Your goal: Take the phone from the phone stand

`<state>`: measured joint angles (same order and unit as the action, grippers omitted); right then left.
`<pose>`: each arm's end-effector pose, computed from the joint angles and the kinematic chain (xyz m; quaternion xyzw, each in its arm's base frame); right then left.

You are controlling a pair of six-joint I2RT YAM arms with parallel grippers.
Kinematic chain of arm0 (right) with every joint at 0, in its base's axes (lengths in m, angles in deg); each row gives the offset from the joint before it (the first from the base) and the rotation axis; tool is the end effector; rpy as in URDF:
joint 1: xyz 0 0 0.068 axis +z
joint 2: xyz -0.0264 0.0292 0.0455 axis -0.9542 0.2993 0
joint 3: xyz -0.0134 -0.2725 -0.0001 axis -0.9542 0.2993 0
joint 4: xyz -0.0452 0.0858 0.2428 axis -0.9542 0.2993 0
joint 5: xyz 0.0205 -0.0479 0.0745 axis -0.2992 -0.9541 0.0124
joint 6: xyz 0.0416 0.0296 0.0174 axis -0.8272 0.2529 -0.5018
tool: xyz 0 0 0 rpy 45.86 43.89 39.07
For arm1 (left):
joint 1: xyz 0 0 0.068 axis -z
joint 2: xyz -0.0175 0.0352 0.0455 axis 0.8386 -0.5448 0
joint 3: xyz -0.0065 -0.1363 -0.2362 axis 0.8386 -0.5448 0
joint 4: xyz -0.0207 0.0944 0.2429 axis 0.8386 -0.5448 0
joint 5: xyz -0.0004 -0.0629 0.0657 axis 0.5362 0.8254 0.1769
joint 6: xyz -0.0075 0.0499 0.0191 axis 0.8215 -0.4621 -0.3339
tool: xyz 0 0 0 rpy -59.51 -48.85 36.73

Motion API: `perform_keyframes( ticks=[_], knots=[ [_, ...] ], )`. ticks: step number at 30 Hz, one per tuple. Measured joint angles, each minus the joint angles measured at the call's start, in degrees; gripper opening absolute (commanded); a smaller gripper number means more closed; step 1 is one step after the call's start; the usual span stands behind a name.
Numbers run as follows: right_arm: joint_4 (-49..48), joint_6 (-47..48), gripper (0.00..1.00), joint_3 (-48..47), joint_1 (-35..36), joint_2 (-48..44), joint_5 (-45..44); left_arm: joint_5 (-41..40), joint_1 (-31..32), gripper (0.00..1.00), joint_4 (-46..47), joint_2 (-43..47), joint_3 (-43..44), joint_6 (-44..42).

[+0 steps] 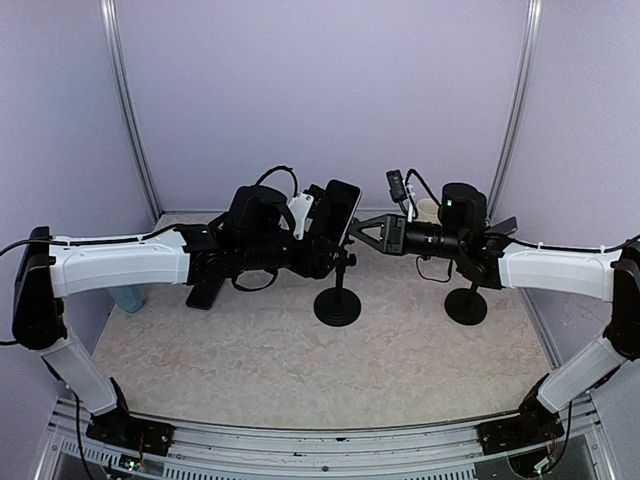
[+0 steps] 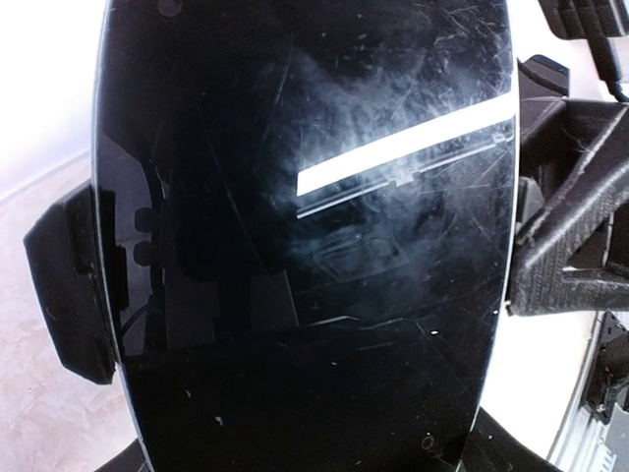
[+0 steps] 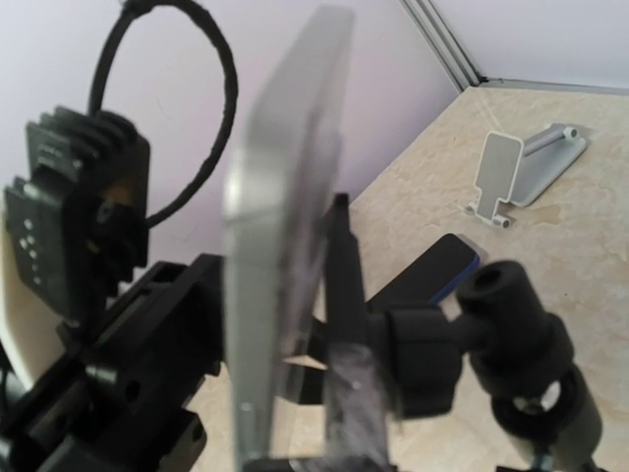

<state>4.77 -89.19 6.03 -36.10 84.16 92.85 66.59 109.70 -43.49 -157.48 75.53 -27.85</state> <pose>0.2610 0.2172 0.2967 -0.1889 0.7111 0.5528 0.3913 0.2364 -0.3070 0.2968 0.2615 0.8028 -0.2736 0.4607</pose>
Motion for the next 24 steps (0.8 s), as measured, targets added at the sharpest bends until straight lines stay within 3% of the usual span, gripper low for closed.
perform_keyframes(
  ticks=[11,24],
  knots=[
    [0.11,0.02,0.00,0.00,-0.59,0.00,0.90,10.93,-1.33,0.26,3.98,0.96,-2.03,-0.85],
    [0.15,-0.17,0.00,0.00,-1.01,0.00,1.27,15.43,3.30,0.25,7.61,1.29,-2.03,-1.18]
  ],
)
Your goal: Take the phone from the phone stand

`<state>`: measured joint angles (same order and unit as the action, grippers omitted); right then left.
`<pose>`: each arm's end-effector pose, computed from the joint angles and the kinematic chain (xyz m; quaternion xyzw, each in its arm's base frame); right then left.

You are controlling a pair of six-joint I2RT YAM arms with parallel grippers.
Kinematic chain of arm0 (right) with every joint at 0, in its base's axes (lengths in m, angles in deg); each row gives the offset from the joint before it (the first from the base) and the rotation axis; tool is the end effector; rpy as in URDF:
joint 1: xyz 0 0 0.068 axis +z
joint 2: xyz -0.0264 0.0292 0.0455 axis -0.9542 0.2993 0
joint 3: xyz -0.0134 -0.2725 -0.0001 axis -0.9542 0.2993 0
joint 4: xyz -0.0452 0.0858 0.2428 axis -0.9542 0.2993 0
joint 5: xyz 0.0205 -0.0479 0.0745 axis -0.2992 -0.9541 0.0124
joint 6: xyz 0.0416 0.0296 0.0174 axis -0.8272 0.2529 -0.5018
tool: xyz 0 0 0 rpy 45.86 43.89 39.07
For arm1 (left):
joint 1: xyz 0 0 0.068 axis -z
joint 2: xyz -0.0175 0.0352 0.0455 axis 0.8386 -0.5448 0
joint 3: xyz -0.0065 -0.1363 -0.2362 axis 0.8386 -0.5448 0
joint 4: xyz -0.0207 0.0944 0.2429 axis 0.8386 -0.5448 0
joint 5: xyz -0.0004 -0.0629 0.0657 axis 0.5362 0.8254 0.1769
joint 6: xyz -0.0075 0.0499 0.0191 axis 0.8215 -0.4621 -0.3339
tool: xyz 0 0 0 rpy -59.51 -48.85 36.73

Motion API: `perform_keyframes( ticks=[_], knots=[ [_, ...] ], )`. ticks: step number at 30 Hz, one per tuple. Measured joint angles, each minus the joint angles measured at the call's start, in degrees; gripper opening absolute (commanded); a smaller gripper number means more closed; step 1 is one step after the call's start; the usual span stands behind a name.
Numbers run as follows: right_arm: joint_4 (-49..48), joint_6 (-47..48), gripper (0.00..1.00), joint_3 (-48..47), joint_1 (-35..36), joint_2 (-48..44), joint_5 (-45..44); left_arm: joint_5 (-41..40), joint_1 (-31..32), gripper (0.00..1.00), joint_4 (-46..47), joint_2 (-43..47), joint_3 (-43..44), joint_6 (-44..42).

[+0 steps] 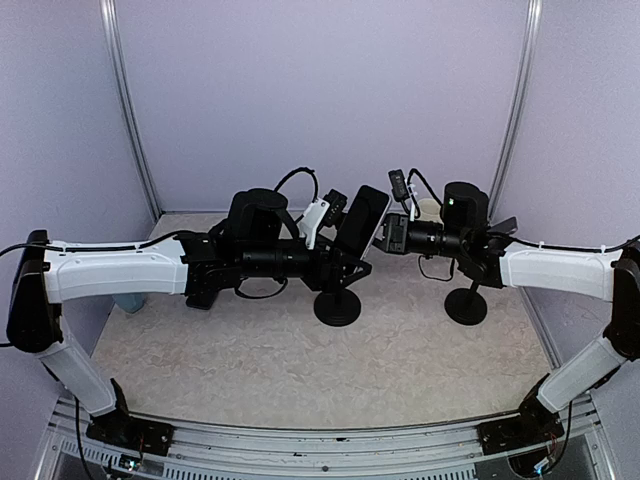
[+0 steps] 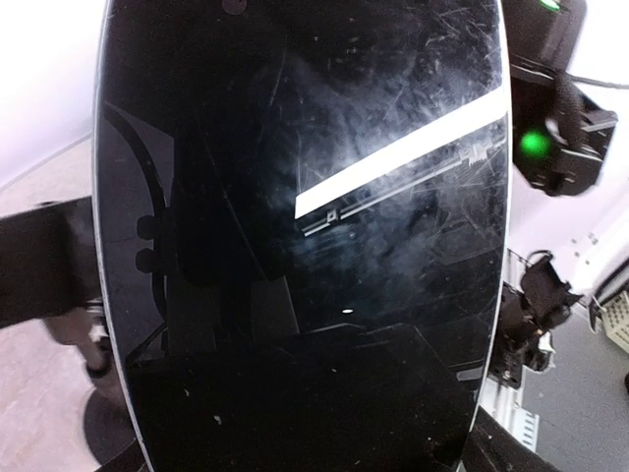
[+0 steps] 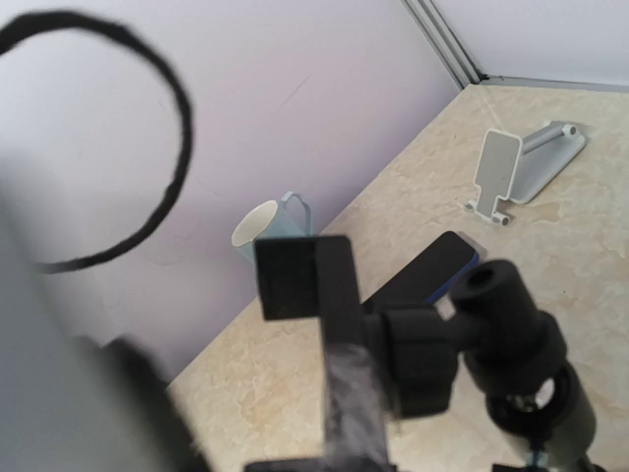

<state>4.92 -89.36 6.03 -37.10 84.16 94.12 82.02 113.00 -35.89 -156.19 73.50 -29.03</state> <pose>0.2639 0.2129 0.2965 -0.1885 0.7116 0.5547 0.3880 0.2092 -0.3236 0.3064 0.3508 0.7289 -0.3993 0.4315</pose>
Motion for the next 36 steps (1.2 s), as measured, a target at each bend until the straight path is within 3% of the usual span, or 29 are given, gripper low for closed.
perform_keyframes(
  ticks=[8,17,25,36],
  knots=[
    [0.00,-0.20,0.00,0.00,-0.02,0.00,-0.37,-4.87,1.16,0.25,-1.29,6.97,-1.33,-0.07],
    [0.00,-0.24,0.00,0.00,-0.15,0.00,-0.37,-15.63,-10.91,0.25,-6.40,18.27,-8.37,5.38],
    [-0.02,-0.26,0.00,0.00,-0.17,0.00,-0.33,-19.78,-17.88,0.26,-15.87,14.99,-13.53,9.79],
    [-0.02,-0.31,0.00,0.00,-0.31,0.00,-0.07,-21.03,-18.29,0.26,-18.95,2.84,-14.34,13.66]
  ],
)
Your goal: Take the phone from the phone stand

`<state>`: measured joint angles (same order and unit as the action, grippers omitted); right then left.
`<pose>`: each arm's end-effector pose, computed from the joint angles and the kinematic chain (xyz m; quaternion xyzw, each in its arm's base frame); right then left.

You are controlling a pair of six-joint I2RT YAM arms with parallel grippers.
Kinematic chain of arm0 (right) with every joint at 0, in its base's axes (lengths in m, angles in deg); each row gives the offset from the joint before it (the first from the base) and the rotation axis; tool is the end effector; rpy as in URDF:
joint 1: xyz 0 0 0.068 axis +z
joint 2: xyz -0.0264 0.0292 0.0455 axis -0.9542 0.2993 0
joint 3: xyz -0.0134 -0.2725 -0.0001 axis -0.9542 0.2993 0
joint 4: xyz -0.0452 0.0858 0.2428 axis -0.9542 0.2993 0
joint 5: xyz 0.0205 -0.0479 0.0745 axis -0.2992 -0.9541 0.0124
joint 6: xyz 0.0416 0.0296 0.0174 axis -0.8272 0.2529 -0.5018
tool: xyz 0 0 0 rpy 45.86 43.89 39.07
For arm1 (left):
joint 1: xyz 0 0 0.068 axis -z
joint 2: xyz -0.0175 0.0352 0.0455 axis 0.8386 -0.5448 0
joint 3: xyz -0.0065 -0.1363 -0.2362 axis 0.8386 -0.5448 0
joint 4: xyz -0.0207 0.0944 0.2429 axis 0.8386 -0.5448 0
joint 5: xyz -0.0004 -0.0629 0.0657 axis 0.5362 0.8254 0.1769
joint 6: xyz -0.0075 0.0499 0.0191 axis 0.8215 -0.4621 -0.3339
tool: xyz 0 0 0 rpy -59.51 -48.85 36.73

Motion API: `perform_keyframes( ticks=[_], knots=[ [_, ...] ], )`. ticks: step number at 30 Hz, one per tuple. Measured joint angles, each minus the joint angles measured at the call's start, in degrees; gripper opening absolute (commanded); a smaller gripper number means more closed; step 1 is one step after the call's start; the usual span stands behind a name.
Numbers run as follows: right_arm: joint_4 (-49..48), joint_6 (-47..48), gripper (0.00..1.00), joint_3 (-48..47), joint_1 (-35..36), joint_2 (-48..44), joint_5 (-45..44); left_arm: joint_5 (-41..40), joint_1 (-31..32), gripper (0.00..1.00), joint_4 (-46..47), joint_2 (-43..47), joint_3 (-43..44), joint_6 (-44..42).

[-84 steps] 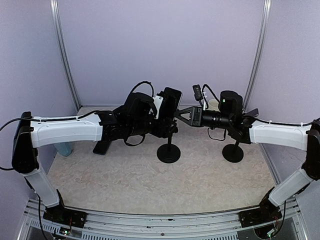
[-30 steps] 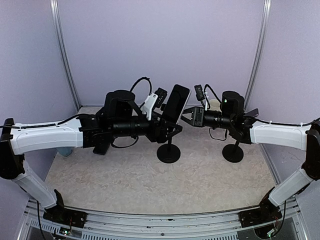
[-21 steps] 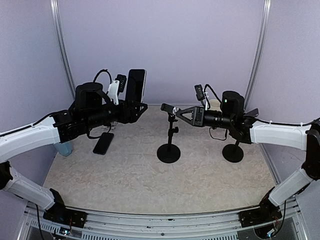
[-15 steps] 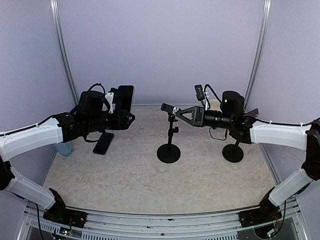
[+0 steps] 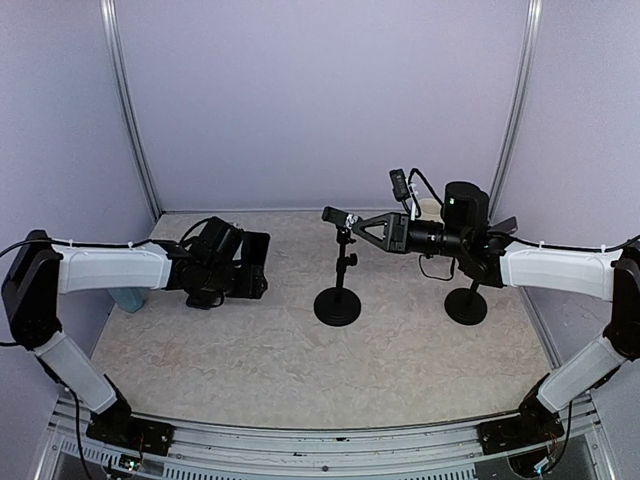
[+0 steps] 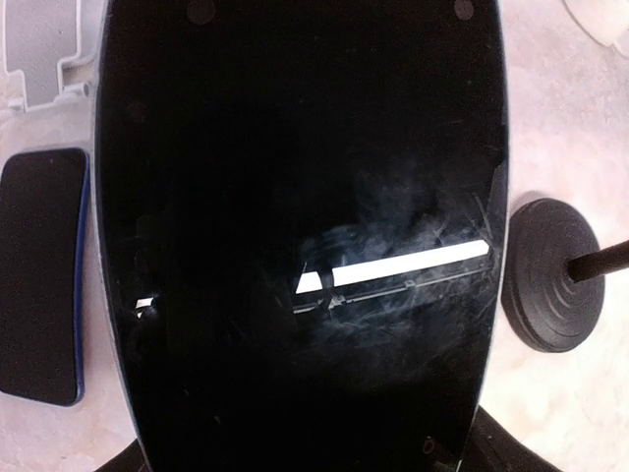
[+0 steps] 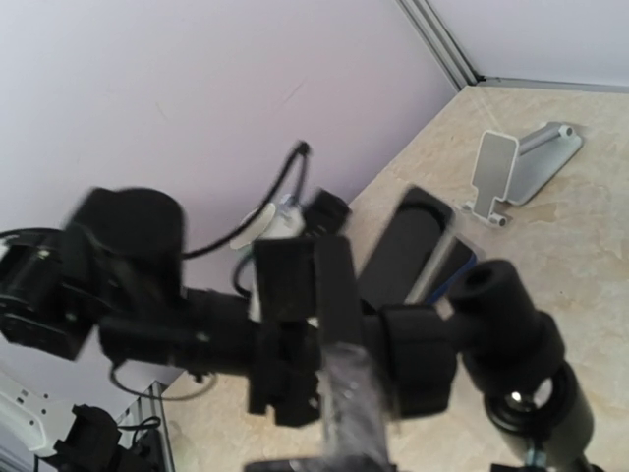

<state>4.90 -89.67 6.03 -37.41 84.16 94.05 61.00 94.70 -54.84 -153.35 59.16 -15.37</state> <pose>0.2651 0.2115 0.2966 -0.1843 0.7126 0.5544 0.3884 0.2633 -0.1965 0.2098 0.0605 0.9316 -0.1238 0.3362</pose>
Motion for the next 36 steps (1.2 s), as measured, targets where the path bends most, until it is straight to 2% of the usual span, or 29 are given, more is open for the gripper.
perform_keyframes(
  ticks=[10,25,36],
  knots=[
    [-0.02,-0.15,0.00,0.00,-0.11,0.00,0.33,-1.99,4.79,0.27,-0.61,-10.23,2.36,3.43],
    [-0.02,-0.13,0.00,0.00,-0.13,0.00,0.55,-6.64,6.40,0.42,-2.14,-17.64,7.10,7.67],
    [-0.09,-0.11,0.00,0.00,-0.17,0.09,0.72,-9.92,7.80,0.68,-3.65,-19.45,8.72,8.44]
  ],
)
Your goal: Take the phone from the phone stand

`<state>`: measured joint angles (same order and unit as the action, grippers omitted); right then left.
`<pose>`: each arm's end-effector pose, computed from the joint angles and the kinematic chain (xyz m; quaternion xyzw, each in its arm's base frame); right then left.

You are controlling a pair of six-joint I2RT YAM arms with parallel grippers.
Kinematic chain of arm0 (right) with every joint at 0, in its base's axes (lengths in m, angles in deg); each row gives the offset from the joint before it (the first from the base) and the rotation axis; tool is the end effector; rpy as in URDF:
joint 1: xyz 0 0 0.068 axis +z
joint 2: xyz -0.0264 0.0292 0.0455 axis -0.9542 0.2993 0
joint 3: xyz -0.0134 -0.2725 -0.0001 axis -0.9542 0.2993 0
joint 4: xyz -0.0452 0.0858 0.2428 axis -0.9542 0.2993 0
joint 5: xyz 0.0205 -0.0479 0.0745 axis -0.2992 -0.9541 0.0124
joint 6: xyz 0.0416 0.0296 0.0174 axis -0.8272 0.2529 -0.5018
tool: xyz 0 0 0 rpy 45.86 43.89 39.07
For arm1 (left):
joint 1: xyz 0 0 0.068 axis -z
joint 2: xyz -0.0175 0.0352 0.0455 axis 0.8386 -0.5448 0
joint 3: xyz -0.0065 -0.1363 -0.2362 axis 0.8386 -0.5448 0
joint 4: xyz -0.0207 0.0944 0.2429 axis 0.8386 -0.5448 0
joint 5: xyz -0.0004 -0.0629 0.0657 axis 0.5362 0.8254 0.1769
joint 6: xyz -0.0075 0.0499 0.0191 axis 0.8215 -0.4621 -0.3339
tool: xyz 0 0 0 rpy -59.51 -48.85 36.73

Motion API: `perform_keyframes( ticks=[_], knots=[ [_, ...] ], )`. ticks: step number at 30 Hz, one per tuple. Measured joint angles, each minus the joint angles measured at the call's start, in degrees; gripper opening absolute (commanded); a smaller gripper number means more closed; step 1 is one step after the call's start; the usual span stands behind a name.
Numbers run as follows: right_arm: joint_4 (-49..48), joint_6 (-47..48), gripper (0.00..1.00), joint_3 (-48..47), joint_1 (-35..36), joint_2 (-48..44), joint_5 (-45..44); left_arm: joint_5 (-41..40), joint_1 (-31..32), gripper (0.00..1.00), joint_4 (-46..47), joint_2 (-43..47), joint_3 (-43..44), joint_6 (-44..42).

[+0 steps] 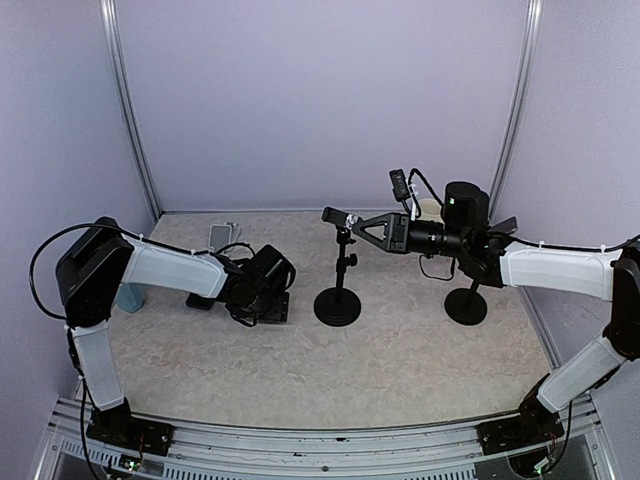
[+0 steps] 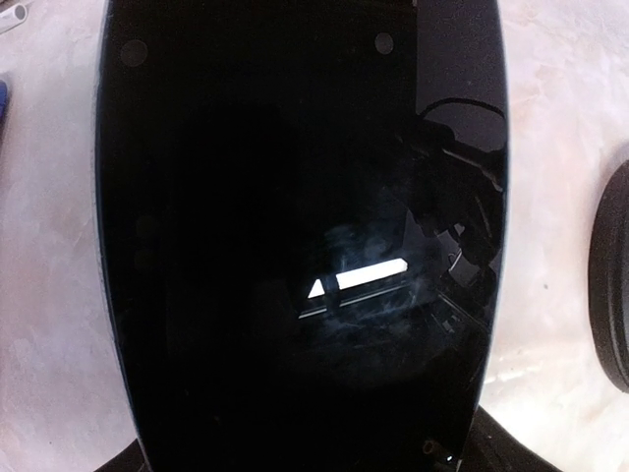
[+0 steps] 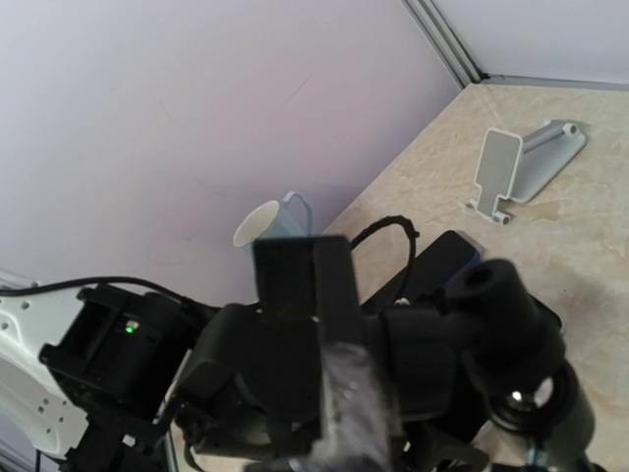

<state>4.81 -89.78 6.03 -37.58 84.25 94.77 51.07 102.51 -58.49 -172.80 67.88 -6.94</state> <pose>0.2656 0.2110 0.2962 -0.1866 0.7117 0.5571 0.3851 0.2696 -0.2581 0.1383 0.0475 0.9589 -0.0250 0.2785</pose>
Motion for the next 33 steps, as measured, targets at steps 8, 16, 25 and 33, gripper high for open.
perform_keyframes(
  ticks=[8,16,25,33],
  knots=[
    [0.00,0.00,0.00,-0.02,-0.04,0.02,0.04,-0.68,0.22,0.85,0.11,-0.24,0.04,0.55],
    [-0.02,0.00,0.00,-0.02,-0.04,0.04,0.07,-0.63,0.22,0.95,1.81,-0.24,0.09,0.31],
    [-0.15,0.00,0.00,-0.02,-0.07,0.07,0.24,1.22,0.26,0.99,13.94,12.37,-9.18,-3.50],
    [-0.44,-0.09,0.00,-0.02,-0.20,0.22,0.39,3.06,3.21,0.92,35.04,24.09,-17.51,-16.00]
  ],
)
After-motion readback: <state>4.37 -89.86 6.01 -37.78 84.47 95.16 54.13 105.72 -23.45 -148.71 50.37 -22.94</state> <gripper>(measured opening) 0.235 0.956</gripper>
